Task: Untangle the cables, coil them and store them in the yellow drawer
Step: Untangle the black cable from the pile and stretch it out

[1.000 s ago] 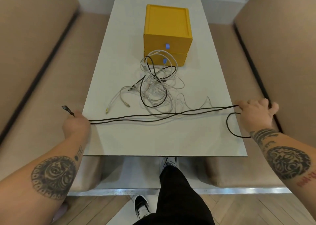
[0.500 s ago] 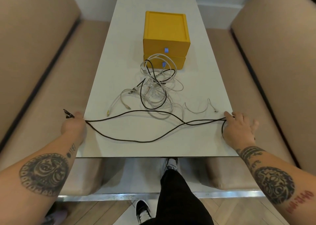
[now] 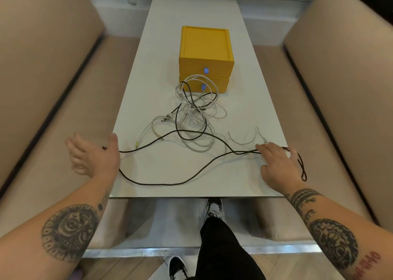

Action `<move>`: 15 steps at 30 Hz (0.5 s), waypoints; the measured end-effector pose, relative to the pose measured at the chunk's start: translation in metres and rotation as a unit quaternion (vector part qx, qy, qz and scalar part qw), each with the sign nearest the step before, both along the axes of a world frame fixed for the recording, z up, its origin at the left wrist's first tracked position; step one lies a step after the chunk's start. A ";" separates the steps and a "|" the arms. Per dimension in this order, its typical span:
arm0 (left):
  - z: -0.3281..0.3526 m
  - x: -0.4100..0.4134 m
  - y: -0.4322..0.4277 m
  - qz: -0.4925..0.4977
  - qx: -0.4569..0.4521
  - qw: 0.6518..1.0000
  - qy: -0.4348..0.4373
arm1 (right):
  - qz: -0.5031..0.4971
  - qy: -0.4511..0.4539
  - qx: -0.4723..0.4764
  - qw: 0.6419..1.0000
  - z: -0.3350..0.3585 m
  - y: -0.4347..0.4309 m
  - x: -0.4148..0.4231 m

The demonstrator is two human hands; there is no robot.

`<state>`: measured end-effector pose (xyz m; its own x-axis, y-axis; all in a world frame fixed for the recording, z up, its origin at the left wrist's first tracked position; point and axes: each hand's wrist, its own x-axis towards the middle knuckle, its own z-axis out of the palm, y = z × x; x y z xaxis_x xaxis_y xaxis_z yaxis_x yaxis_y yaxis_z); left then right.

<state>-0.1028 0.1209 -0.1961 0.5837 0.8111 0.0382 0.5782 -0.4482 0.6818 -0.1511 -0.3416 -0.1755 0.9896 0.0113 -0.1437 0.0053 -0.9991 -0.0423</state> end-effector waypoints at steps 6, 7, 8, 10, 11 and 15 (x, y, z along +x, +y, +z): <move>-0.012 -0.013 0.014 -0.088 -0.087 0.992 -0.017 | 0.044 -0.021 0.046 0.998 -0.009 0.012 0.002; -0.014 -0.016 0.018 -0.101 -0.079 0.992 -0.006 | 0.051 -0.014 0.043 0.998 -0.011 0.013 0.002; -0.016 -0.018 0.020 -0.113 -0.070 0.991 0.006 | 0.053 -0.009 0.041 0.998 -0.013 0.015 0.002; -0.020 -0.022 0.024 -0.147 -0.064 0.987 0.028 | 0.047 -0.007 0.043 0.998 -0.018 0.015 0.000; -0.023 -0.024 0.026 -0.165 -0.062 0.984 0.035 | 0.042 -0.013 0.048 0.998 -0.020 0.015 -0.001; -0.027 -0.027 0.025 -0.251 0.009 0.965 0.075 | 0.031 -0.044 0.084 0.995 -0.023 0.016 -0.001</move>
<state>-0.1303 0.1460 -0.2231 0.9030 0.4246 -0.0654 0.3765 -0.7088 0.5965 -0.1518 -0.3259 -0.1985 0.9948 0.0895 -0.0482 0.0778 -0.9755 -0.2059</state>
